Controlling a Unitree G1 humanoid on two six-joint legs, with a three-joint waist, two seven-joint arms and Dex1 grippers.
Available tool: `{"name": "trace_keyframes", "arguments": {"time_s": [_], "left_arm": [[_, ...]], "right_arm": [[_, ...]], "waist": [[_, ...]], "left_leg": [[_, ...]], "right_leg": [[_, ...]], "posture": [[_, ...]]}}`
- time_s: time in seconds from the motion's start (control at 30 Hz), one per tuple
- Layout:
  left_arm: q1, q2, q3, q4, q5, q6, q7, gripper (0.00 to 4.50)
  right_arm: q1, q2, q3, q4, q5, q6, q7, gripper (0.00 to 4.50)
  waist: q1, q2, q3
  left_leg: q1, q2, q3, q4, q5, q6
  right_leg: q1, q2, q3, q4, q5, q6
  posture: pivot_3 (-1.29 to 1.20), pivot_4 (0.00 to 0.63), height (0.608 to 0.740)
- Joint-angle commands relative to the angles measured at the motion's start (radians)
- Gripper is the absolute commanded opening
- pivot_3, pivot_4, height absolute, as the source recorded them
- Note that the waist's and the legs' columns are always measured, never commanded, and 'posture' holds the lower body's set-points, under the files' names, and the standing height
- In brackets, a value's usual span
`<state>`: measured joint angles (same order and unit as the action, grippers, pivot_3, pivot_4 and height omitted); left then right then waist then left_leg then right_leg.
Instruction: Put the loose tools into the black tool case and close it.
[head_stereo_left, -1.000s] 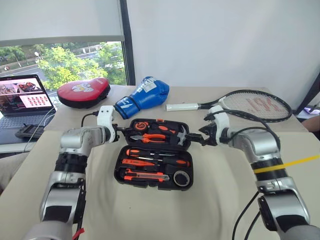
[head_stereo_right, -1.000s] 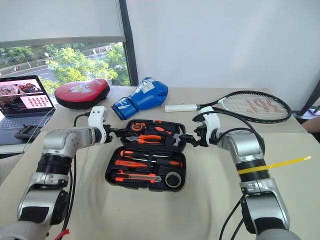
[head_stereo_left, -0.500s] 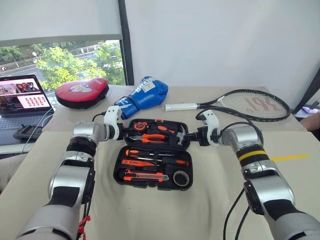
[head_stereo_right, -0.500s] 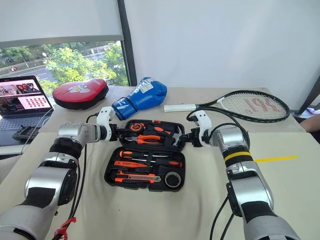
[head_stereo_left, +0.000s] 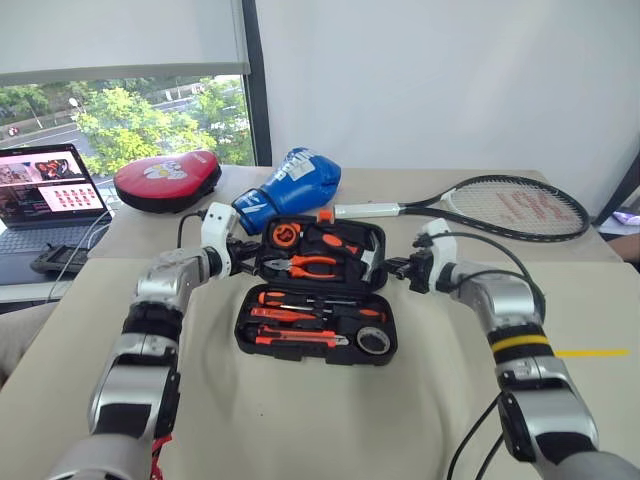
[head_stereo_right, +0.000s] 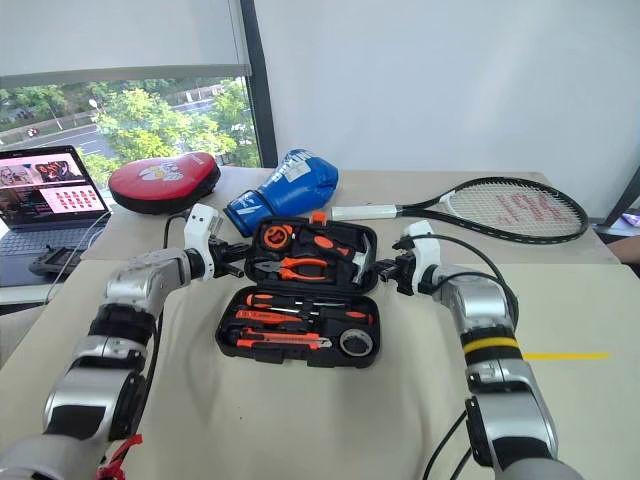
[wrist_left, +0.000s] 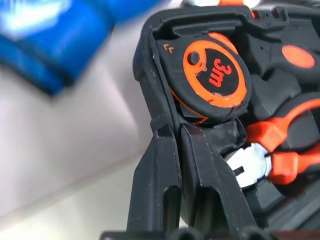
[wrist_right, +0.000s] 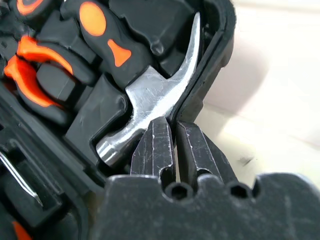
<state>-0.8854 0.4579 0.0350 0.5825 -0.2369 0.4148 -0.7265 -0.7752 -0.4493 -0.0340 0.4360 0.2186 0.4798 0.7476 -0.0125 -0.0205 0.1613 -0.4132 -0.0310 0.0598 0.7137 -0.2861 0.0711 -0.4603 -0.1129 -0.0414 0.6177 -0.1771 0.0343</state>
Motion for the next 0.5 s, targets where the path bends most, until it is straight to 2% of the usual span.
{"name": "trace_keyframes", "arguments": {"time_s": [0.03, 0.2, 0.37, 0.5], "left_arm": [[0.128, -0.026, -0.065, -0.287, 0.035, -0.273, -0.066, 0.05], [0.324, 0.012, -0.078, -0.479, 0.109, -0.469, -0.052, 0.05], [0.505, 0.122, -0.055, -0.541, 0.179, -0.626, -0.068, 0.05], [0.584, 0.157, -0.025, -0.567, 0.156, -0.601, -0.059, 0.05]], "right_arm": [[0.101, 0.027, 0.023, -0.307, -0.043, -0.189, -0.065, 0.01], [0.3, 0.014, 0.026, -0.565, -0.121, -0.271, -0.155, 0.01], [0.556, -0.058, -0.008, -0.839, -0.171, -0.261, -0.175, 0.01], [0.726, -0.123, -0.034, -0.942, -0.234, -0.271, -0.179, 0.01]], "waist": [[-0.001, 0.0, 0.0], [0.004, 0.0, 0.0], [0.021, 0.0, 0.0], [0.025, 0.001, 0.0]], "left_leg": [[0.0, 0.0, 0.0, -0.001, 0.0, 0.0], [0.001, 0.0, 0.0, -0.002, 0.0, 0.0], [0.004, 0.0, 0.0, 0.0, 0.001, 0.002], [0.009, 0.0, 0.002, -0.001, 0.001, 0.002]], "right_leg": [[0.0, 0.0, 0.0, -0.001, 0.0, 0.0], [0.001, 0.0, -0.002, -0.004, 0.0, 0.0], [0.005, 0.0, -0.002, -0.005, 0.0, 0.0], [0.008, 0.0, 0.001, -0.006, 0.0, 0.0]], "posture": [[0.0, 0.15, 0.74], [0.0, 0.15, 0.74], [0.0, 0.15, 0.74], [0.0, 0.15, 0.74]]}}
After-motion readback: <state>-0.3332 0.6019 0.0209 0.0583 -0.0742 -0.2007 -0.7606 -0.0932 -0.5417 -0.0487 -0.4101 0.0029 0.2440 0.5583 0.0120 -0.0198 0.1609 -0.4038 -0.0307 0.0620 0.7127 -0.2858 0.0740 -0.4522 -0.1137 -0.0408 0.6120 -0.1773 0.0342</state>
